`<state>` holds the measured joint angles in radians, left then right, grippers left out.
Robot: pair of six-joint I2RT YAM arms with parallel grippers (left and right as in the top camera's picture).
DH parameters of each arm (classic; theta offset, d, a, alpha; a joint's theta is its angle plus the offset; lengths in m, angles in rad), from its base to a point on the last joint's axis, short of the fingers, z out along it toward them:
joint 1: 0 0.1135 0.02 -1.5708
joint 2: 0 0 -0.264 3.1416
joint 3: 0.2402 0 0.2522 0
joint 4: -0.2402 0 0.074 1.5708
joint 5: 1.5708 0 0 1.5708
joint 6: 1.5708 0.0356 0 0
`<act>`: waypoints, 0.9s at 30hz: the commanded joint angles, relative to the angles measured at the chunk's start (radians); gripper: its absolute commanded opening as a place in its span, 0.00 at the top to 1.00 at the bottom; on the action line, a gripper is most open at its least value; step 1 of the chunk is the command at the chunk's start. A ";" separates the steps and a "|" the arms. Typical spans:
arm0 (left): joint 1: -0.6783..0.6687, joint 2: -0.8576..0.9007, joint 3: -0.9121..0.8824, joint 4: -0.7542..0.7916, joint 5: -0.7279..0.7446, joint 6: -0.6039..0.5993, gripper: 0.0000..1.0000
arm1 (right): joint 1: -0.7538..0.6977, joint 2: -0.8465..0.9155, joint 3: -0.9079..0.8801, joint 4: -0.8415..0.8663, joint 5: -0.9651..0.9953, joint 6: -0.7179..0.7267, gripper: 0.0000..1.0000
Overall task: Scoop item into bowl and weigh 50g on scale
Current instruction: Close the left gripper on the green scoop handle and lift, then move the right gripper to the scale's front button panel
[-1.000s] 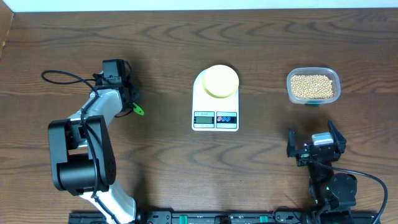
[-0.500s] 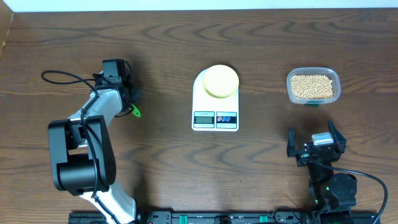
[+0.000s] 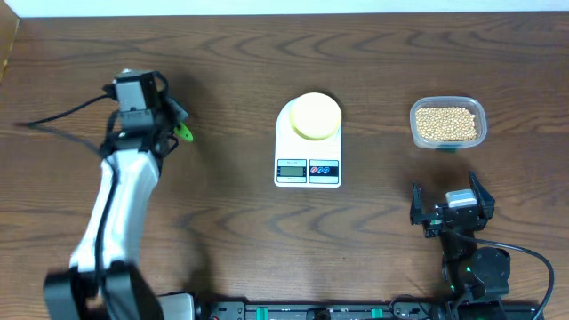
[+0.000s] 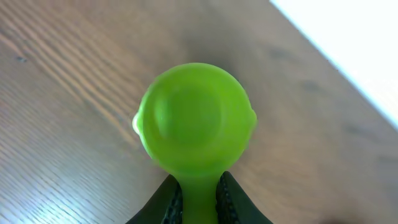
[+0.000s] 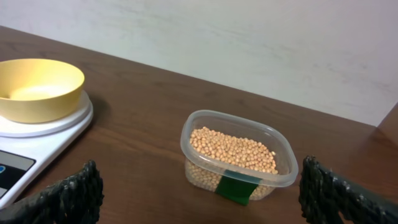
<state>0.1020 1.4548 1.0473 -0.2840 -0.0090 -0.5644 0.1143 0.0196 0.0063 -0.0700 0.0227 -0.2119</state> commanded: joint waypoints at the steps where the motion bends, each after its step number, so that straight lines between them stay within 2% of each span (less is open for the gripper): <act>1: 0.000 -0.087 -0.007 -0.031 0.115 -0.064 0.87 | -0.004 0.000 -0.001 -0.004 0.012 -0.006 0.01; 5: 0.000 -0.165 -0.007 -0.093 0.229 -0.119 0.92 | -0.004 0.000 -0.001 -0.004 0.012 -0.006 0.01; 10: 0.000 -0.181 -0.007 -0.113 0.401 -0.130 0.92 | -0.004 0.000 -0.001 -0.004 0.011 -0.006 0.01; 14: 0.000 -0.181 -0.008 -0.143 0.476 -0.130 0.92 | -0.004 0.000 -0.001 -0.004 0.012 -0.007 0.01; 24: -0.001 -0.181 -0.008 -0.190 0.674 -0.130 0.92 | -0.004 0.000 -0.001 0.183 0.065 -0.131 0.01; 27: -0.002 -0.181 -0.008 -0.192 0.711 -0.136 0.92 | -0.004 0.000 -0.001 0.230 -0.017 -0.099 0.01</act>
<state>0.1017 1.2736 1.0466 -0.4717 0.6098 -0.6853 0.1143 0.0196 0.0063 0.1432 0.0612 -0.3004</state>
